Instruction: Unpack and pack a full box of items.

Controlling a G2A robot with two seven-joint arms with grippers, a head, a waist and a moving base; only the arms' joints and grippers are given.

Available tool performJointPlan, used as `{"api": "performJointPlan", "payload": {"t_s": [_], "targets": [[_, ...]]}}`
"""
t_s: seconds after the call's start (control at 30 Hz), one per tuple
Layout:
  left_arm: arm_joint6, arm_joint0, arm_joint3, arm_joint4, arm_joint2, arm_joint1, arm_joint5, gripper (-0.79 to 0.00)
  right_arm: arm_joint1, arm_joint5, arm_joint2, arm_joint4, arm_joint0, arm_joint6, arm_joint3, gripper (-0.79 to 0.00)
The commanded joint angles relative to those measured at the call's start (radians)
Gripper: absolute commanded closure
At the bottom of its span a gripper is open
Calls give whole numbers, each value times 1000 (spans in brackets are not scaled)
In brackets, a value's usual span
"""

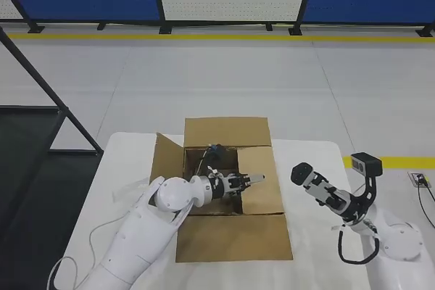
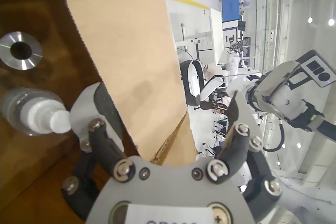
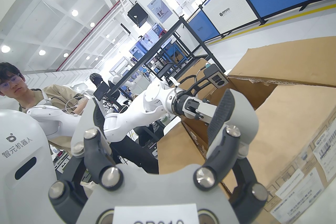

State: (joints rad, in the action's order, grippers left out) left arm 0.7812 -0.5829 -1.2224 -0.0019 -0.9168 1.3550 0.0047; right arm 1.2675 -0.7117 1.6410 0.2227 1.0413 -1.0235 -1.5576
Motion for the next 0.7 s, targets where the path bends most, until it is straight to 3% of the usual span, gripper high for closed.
{"api": "performJointPlan", "payload": {"t_s": [0.0, 0.4, 0.67], "targets": [[7, -8, -22, 5, -12, -4, -1, -785, -2, -1, -8, 1, -4, 3, 3, -785], [15, -59, -203, 20, -96, -28, 20, -785, -24, -7, -24, 3, -16, 22, 5, -785], [-5, -43, -261, 57, -73, -23, 31, -785, -48, -3, 31, 15, 39, 5, -46, -785]]}}
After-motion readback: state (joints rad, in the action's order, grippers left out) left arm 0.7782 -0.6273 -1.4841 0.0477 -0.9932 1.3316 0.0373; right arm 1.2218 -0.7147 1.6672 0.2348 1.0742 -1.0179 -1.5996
